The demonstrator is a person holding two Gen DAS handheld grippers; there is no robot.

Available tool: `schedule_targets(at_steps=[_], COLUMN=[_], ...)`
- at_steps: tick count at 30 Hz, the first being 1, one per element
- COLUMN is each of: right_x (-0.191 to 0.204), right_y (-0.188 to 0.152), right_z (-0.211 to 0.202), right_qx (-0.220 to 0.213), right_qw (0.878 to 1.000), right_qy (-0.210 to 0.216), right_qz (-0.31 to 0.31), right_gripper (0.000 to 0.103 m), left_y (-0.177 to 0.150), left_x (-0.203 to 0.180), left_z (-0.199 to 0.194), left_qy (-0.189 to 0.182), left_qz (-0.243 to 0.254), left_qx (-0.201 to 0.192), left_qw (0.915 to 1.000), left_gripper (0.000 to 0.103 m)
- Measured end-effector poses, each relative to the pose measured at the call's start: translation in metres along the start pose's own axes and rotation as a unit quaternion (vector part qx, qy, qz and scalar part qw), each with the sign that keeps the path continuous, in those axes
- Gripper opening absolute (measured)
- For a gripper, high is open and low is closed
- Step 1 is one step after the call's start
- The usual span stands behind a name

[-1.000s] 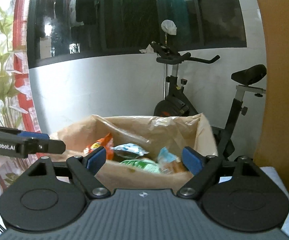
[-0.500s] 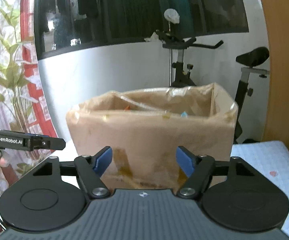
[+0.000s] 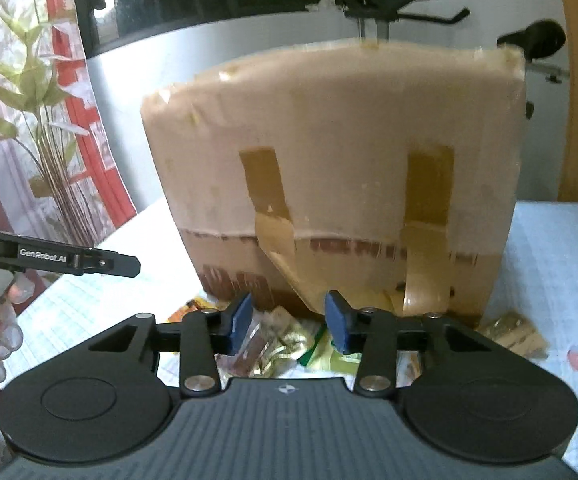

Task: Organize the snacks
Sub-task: 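Move both tools back down to the remaining snack packets, then lower both tools toward the small clear snack packets by the box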

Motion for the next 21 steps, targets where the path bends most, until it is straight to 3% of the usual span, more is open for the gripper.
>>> schedule_targets(at_steps=[10, 14, 21], right_x=[-0.019, -0.028, -0.039], right_y=[-0.025, -0.034, -0.040], right_z=[0.023, 0.025, 0.025], right_qx=[0.047, 0.060, 0.067], right_qw=[0.999, 0.998, 0.997], right_qy=[-0.006, -0.011, -0.013], right_qz=[0.017, 0.029, 0.045], right_gripper=[0.041, 0.041, 0.041], left_y=[-0.004, -0.006, -0.010], left_x=[-0.018, -0.029, -0.031], left_z=[0.073, 0.095, 0.107], left_qy=[-0.042, -0.032, -0.029], left_qz=[0.001, 0.035, 0.051], left_qx=[0.035, 0.046, 0.052], left_qw=[0.9985, 0.9978, 0.9970], left_gripper=[0.041, 0.041, 0.041])
Point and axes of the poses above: each gripper's, at about its wrist camera, not at the fingertips, and z roughly the way its jaws point, x to its left, y to its top, the point moved 4 cm from there along z, roughly the way its jaws point, and after that the axes turned 13 degrees about -y, right-handed, at the moved point
